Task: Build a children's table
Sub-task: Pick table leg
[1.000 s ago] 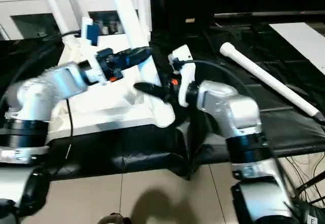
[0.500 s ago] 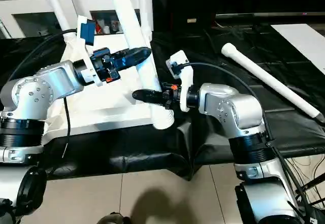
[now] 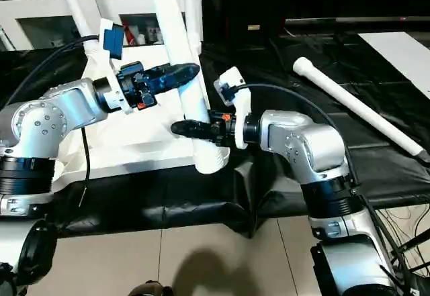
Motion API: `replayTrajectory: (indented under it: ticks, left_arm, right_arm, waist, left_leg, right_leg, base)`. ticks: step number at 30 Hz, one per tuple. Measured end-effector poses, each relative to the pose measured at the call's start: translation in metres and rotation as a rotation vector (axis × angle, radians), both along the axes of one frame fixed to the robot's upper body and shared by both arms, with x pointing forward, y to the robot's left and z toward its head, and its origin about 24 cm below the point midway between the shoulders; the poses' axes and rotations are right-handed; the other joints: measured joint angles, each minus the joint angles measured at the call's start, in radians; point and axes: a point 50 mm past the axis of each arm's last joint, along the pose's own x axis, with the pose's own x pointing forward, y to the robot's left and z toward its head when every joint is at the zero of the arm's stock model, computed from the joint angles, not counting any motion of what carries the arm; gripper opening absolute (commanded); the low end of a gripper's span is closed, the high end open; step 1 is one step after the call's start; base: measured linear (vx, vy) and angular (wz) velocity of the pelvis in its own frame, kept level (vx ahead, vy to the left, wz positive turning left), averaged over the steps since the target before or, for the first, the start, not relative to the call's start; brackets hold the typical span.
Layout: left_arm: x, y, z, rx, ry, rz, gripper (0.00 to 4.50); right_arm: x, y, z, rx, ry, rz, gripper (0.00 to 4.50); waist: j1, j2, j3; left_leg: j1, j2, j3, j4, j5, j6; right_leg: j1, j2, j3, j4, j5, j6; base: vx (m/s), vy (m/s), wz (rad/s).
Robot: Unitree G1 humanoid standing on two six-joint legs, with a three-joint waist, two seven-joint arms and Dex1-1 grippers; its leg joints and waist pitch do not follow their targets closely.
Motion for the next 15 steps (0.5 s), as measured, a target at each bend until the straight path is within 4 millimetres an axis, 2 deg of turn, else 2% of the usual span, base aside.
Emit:
replayTrajectory:
  ticks: [4, 6, 9, 12, 15]
  left_arm:
    - [-0.002, -0.002, 0.0, 0.023, -0.015, -0.023, 1.8]
    - [-0.003, -0.002, 0.001, 0.032, -0.024, -0.03, 1.8]
    - [-0.005, -0.004, 0.002, 0.052, -0.044, -0.059, 1.8]
    - [-0.005, -0.005, 0.001, 0.062, -0.049, -0.072, 1.8]
    - [-0.006, -0.006, 0.0, 0.066, -0.049, -0.087, 1.8]
  right_arm:
    - [-0.001, -0.003, 0.0, -0.036, -0.024, 0.021, 1.89]
    - [-0.001, -0.003, 0.0, -0.043, -0.034, 0.03, 2.58]
    - [-0.001, -0.006, 0.0, -0.049, -0.031, 0.041, 2.64]
    - [-0.002, -0.008, -0.001, -0.064, -0.029, 0.047, 3.03]
    - [-0.002, -0.012, -0.001, -0.086, -0.03, 0.054, 3.03]
  waist:
    - [0.0, 0.0, 0.0]
    - [-0.001, -0.001, 0.0]
    - [0.0, -0.002, 0.0]
    - [0.0, -0.003, -0.001]
    - [0.0, -0.003, -0.001]
  left_leg:
    - [0.0, 0.0, 0.0, 0.0, 0.0, 0.0]
    - [0.0, 0.0, 0.0, 0.0, 0.0, 0.0]
    - [0.0, 0.0, 0.0, 0.0, 0.0, 0.001]
    - [0.0, 0.0, 0.0, 0.0, 0.001, 0.001]
    - [0.0, 0.0, 0.001, 0.0, 0.001, 0.002]
  right_leg:
    - [0.0, 0.0, 0.0, 0.0, 0.0, 0.0]
    - [0.0, 0.0, 0.0, 0.0, 0.0, 0.0]
    - [0.0, 0.0, 0.0, 0.0, 0.0, 0.0]
    - [0.0, 0.0, 0.0, 0.0, 0.0, 0.0]
    - [0.0, 0.0, 0.0, 0.0, 0.001, -0.001]
  base:
    - [0.0, 0.0, 0.0]
    - [0.0, 0.0, 0.0]
    - [0.0, 0.0, 0.0]
    - [0.0, 0.0, 0.0]
    - [0.0, 0.0, 0.0]
